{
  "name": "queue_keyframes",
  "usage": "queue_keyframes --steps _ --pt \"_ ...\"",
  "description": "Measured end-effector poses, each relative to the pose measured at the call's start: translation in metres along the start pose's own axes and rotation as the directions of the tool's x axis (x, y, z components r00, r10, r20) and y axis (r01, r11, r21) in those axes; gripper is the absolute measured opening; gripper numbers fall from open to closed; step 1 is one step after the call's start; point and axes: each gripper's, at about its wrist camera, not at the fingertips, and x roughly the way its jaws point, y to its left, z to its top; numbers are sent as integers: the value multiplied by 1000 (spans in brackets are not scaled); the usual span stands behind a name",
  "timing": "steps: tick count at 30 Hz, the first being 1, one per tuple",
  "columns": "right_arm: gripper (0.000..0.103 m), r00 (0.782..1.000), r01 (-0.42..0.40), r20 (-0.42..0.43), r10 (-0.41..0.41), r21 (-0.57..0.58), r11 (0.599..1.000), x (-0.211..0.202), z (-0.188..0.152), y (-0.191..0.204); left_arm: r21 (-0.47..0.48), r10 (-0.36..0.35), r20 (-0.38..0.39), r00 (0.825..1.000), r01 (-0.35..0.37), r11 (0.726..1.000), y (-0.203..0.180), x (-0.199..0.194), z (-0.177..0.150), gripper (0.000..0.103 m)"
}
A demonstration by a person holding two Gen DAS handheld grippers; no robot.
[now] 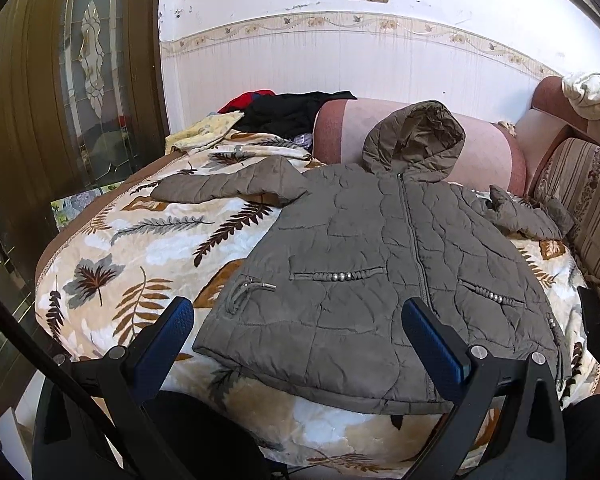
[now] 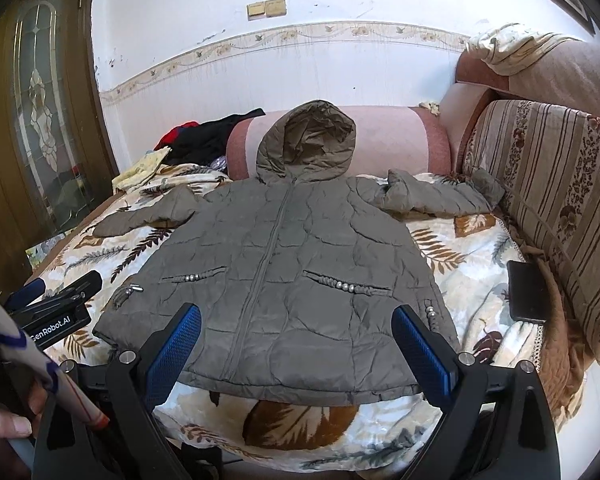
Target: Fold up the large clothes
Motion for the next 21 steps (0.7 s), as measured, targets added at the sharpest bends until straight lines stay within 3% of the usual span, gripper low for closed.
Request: queue_keyframes --steps 21 --pt "99 999 -24 -42 25 13 1000 11 -7 1 14 14 -12 1000 -14 1000 2 2 -7 103"
